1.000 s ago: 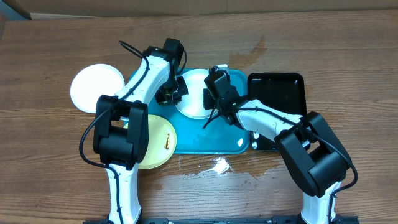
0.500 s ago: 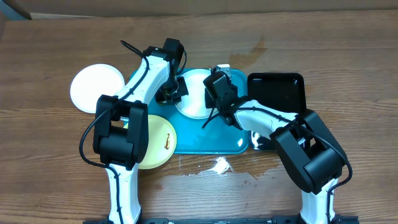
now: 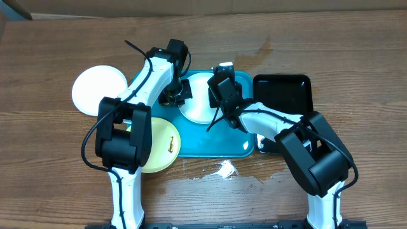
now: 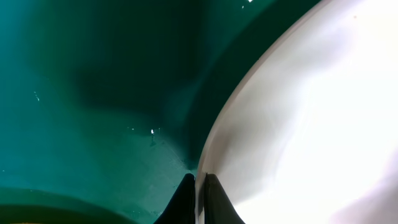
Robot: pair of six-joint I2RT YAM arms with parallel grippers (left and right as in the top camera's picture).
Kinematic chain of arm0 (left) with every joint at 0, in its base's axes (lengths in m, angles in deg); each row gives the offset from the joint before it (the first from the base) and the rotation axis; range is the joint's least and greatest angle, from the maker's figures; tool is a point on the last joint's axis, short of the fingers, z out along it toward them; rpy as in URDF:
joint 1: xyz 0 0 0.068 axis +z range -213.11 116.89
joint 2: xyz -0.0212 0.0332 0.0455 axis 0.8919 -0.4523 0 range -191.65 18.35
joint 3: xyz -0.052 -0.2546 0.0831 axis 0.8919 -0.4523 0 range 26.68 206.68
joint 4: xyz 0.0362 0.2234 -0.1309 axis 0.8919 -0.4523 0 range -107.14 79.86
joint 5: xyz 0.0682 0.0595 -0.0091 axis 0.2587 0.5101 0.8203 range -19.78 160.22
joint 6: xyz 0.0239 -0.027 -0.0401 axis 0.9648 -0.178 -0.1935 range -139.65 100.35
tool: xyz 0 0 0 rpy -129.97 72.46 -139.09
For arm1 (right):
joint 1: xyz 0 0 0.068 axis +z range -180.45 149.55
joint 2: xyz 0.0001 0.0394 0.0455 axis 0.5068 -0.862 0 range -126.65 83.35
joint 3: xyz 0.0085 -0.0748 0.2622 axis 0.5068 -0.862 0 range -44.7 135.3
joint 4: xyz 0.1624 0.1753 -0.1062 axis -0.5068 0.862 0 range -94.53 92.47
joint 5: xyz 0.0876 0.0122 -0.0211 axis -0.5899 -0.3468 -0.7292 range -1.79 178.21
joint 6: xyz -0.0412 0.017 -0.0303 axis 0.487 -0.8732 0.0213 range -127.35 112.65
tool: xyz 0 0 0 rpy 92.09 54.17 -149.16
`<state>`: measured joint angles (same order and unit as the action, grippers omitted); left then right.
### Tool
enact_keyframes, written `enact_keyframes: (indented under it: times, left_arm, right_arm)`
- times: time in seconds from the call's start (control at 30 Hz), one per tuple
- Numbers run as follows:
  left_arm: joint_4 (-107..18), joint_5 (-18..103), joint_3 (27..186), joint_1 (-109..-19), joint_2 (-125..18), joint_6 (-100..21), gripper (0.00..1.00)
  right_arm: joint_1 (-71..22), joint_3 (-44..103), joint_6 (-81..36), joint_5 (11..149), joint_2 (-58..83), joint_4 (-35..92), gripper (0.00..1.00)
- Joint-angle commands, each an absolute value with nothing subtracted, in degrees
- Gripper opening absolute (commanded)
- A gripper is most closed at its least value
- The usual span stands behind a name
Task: Clean dirty plates on tray and stack at the side
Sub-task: 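Scrub the held white plate with the sponge in the right gripper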
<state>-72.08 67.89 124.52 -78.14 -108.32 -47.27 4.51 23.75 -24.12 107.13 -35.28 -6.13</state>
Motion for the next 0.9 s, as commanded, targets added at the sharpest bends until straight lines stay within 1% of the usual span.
enact_keyframes:
  times: [0.0,0.17,0.33,0.53,0.77,0.87]
  left_arm:
    - [-72.51,69.36,124.26,-78.35,-108.74,-44.87,0.04]
    - [-72.51,69.36,124.26,-78.38,-108.74,-44.8,0.04]
    - [-72.56,69.33,124.26,-78.46,-108.74,-41.48,0.04]
    - [-72.86,69.31,124.26,-78.46,-108.74,-36.23,0.04]
    - [-73.58,69.31,124.26,-78.46,-108.74,-30.35,0.04]
    - [-74.26,69.27,124.26,-78.46,-108.74,-25.98,0.04]
  right_arm:
    - [4.57,23.92,-21.96,109.21,-36.26,-7.07,0.04]
    - [4.35,23.92,-20.49,109.23,-36.41,-8.41,0.04]
    - [3.48,23.92,-19.25,109.21,-36.48,-9.41,0.04]
    - [3.22,23.92,-18.99,109.16,-37.64,-9.67,0.04]
    - [3.22,23.92,-15.77,109.23,-37.66,-13.15,0.04]
    - [3.22,23.92,-15.79,109.21,-37.66,-13.89,0.04]
